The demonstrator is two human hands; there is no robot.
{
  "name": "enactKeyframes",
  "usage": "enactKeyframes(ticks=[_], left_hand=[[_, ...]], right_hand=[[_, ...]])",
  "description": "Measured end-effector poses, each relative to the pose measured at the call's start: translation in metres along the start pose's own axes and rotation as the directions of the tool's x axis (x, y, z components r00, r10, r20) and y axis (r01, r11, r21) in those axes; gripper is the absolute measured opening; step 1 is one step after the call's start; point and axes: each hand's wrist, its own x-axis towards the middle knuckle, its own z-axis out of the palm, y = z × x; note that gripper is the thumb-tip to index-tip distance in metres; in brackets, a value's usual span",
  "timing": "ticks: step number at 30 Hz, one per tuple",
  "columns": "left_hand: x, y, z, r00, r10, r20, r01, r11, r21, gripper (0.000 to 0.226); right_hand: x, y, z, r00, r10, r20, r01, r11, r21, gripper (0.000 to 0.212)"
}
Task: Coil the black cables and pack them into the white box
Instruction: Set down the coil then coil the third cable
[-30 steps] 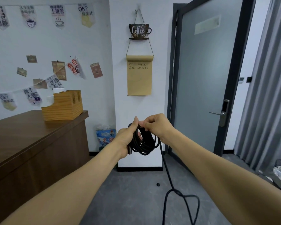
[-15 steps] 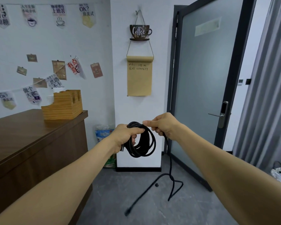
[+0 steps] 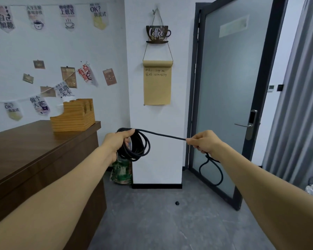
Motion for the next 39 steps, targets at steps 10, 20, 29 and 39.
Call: enactKeyframes(ticks=[10, 20, 29, 39], left_hand=[[0.004, 0.011, -0.016, 0.939, 0.204, -0.276, -0.128, 0.955, 0.269, 0.038], [-0.015, -0.001, 0.027, 0.927, 0.369, -0.069, -0.246, 0.736, 0.631, 0.038], [-0.03, -0.014, 0.053, 0.991, -0.016, 0.13, 0.0, 0.993, 0.121, 0.038], [-0.025, -0.014, 0.061, 0.961, -0.099, 0.258, 0.09, 0.995, 0.046, 0.034]], right_hand=[[-0.003, -0.002, 0.001, 0.944, -0.318, 0.088, 0.328, 0.886, -0.328, 0.013], [-0.02, -0.054, 0.049, 0.757, -0.469, 0.454, 0.602, 0.77, -0.21, 0.014], [-0.02, -0.046, 0.051, 0.825, -0.515, 0.232, 0.506, 0.857, 0.102, 0.011], [-0.011, -0.038, 0.043, 0.908, -0.411, 0.08, 0.412, 0.911, -0.002, 0.023]])
